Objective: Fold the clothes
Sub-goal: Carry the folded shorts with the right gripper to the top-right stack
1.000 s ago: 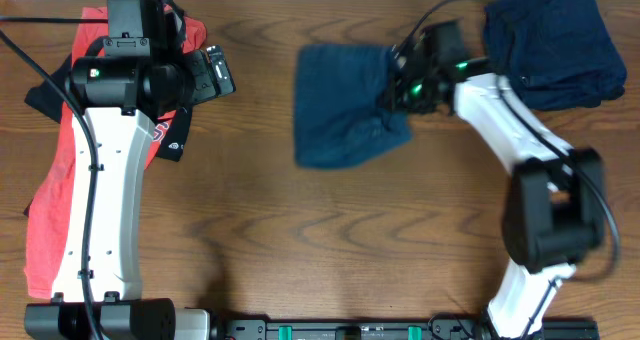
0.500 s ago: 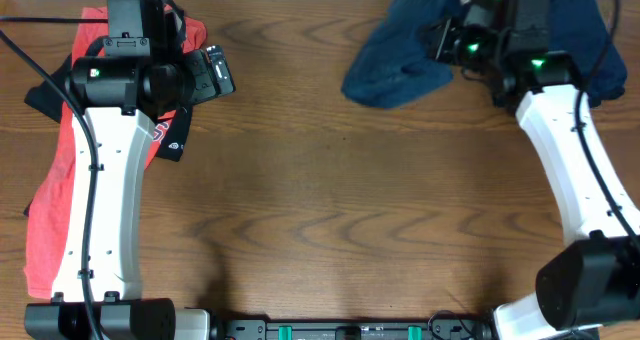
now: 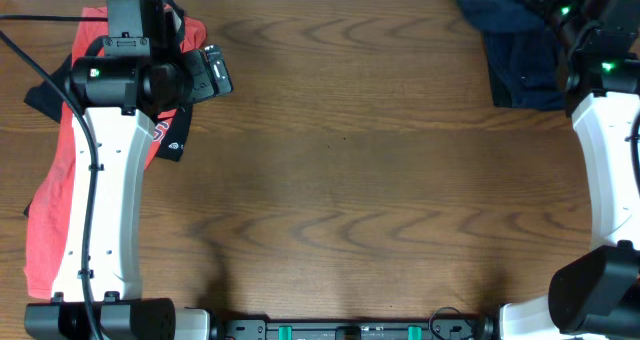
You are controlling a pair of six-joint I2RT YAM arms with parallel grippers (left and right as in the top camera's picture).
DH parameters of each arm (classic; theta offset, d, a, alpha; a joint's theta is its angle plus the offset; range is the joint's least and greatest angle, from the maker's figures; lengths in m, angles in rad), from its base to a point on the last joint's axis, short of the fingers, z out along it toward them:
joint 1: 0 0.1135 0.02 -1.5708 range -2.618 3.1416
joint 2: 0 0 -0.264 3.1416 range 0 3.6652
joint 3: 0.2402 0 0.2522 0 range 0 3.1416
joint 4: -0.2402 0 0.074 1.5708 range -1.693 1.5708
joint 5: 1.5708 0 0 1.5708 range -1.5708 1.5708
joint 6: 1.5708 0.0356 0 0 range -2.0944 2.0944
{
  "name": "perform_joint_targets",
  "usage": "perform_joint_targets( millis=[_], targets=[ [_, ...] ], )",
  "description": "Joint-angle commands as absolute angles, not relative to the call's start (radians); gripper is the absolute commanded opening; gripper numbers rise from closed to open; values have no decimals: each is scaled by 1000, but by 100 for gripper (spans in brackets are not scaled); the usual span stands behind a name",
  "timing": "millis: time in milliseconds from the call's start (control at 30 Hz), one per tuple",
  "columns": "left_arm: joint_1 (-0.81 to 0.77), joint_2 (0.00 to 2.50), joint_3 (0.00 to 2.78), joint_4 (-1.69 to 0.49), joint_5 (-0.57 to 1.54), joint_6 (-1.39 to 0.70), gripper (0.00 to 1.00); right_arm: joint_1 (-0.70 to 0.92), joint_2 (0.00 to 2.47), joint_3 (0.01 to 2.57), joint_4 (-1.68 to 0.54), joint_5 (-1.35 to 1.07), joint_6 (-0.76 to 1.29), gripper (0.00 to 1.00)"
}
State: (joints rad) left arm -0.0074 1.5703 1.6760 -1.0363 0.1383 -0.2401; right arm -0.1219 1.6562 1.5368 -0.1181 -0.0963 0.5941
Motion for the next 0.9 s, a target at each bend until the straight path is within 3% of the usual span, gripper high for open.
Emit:
perform_joint_targets(
  millis=[0, 367, 867],
  targets=[
    [-3, 1583, 1673, -1036, 94, -221, 98, -161, 1673, 1555, -30, -45, 606, 1],
    [-3, 1583, 1673, -1036, 88, -218, 98, -247, 1837, 1555, 96, -90, 662, 1],
    [-3, 1583, 1673, -1035, 88, -218, 98, -314, 2031, 1555, -17, -173, 654, 1]
  ],
)
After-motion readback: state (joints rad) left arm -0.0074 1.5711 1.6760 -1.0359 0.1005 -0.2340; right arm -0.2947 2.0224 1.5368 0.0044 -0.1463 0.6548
